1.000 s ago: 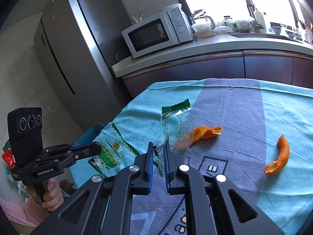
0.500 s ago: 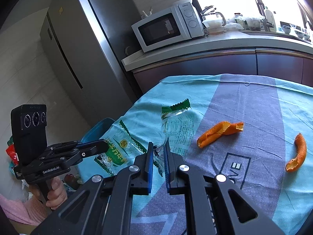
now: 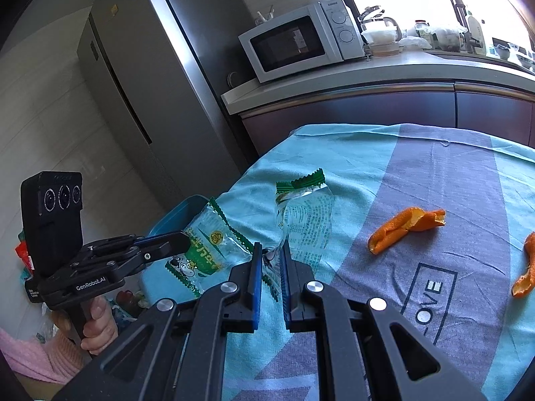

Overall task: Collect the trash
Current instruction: 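Hold the wrappers and lift them off the table above the orange peels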

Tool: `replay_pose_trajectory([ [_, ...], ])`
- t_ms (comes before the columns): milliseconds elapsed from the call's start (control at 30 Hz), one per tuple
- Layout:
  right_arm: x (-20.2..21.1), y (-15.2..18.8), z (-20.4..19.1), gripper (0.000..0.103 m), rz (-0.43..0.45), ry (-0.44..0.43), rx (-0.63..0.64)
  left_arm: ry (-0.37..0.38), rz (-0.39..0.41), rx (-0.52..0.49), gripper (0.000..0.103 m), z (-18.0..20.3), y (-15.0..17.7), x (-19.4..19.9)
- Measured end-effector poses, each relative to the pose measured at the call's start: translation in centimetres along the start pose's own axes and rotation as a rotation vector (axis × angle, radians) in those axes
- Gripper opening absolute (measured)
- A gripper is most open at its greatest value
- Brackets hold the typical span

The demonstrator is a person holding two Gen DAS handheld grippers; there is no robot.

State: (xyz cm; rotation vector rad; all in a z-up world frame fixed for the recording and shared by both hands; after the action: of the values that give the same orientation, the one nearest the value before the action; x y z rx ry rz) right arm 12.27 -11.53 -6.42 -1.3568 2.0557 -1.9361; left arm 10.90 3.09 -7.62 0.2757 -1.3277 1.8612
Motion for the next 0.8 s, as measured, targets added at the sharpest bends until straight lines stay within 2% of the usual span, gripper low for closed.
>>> replay_pose_trajectory([
  [800,-2.4,-0.8,-2.9,0.009,-0.019,-0.058,0.046,-0.052,0.032,0.046,0.006,-3.3,0.2,2.7],
])
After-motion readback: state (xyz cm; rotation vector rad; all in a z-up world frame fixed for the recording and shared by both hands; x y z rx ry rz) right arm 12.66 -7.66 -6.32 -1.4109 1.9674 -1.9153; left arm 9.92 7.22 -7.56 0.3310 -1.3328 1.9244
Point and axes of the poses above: each gripper's, at about its wrist camera, not at the fingertips, and x roughly against the way its jaws point, z to its right, y to its underside, the point moved 7 cm from there along -x, roughly the way its jaws point, and after that the axes turned 12 degrees about x, right-handed, at the moved point
